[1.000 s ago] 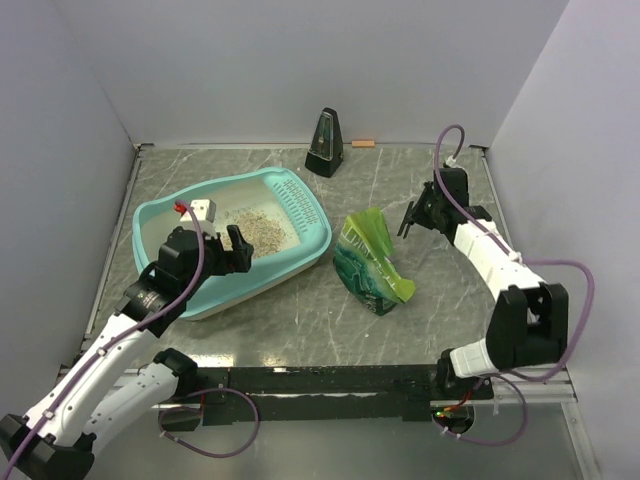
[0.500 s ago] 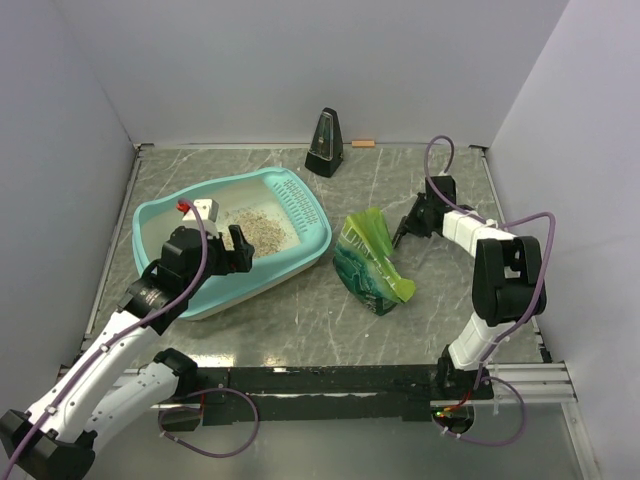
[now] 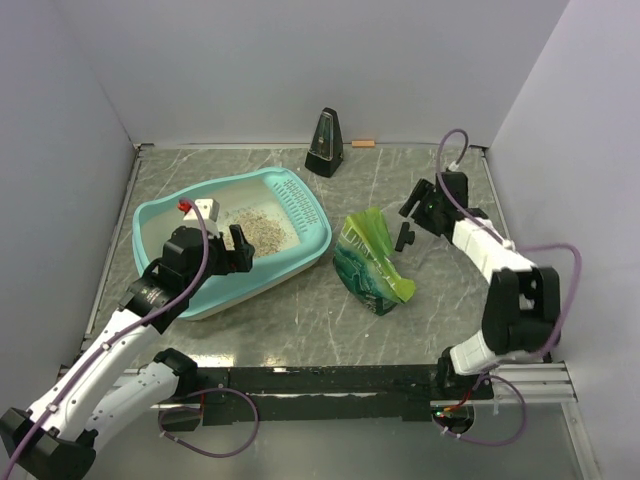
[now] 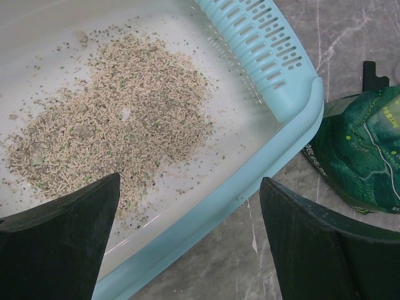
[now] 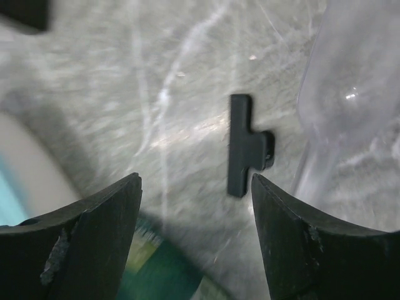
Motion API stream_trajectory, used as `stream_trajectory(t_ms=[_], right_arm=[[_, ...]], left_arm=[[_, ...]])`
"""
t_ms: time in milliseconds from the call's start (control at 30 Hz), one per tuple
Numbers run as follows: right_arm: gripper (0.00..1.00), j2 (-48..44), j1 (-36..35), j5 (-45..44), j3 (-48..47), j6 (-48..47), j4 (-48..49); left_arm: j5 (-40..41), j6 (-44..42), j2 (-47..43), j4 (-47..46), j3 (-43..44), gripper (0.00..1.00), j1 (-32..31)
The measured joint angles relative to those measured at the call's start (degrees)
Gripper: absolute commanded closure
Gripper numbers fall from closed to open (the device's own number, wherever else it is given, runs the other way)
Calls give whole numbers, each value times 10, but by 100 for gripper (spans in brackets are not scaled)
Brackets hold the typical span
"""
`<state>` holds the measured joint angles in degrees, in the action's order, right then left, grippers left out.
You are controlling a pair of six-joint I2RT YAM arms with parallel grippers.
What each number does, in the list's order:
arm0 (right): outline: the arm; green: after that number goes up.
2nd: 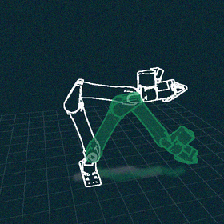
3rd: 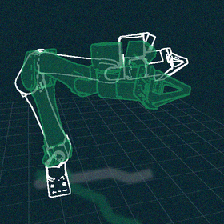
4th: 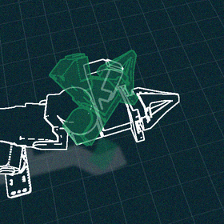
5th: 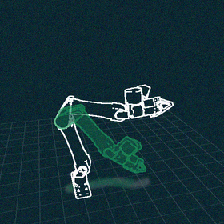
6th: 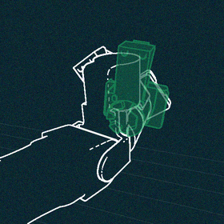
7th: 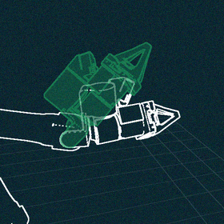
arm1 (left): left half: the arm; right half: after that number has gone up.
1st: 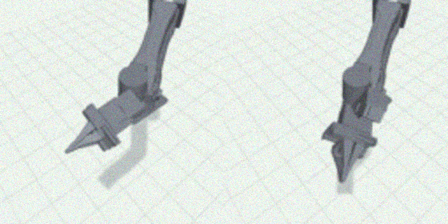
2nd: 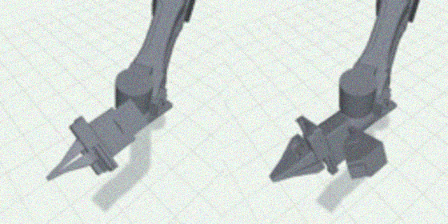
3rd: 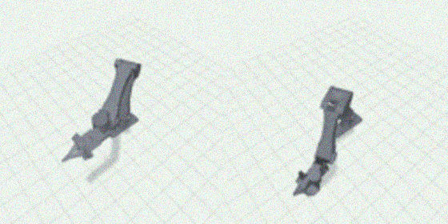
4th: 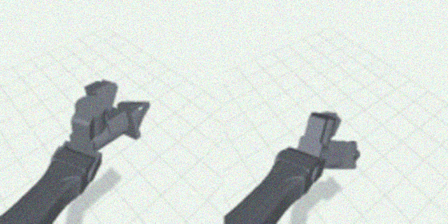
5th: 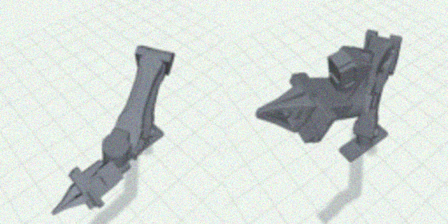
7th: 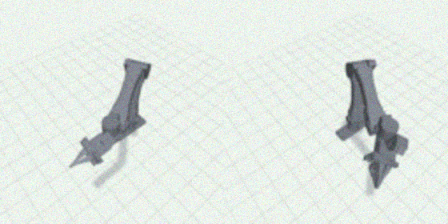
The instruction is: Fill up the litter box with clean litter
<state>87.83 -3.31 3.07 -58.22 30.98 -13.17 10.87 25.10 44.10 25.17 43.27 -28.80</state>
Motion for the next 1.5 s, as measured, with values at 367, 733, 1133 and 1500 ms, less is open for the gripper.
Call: stream_trajectory(t_ms=[367,733,1133,1500], right_arm=[[15,-211,1,136,12,-24,-23],[11,-159,6,353,106,-20,104],[15,-123,20,453,215,28,329],[77,-68,26,550,259,146,546]], left_arm=[[-12,0,-1,0,0,3,2],[-55,-5,-5,-1,0,3,2],[-71,-5,-4,-1,0,3,2],[-77,-7,-3,-1,0,3,2]])
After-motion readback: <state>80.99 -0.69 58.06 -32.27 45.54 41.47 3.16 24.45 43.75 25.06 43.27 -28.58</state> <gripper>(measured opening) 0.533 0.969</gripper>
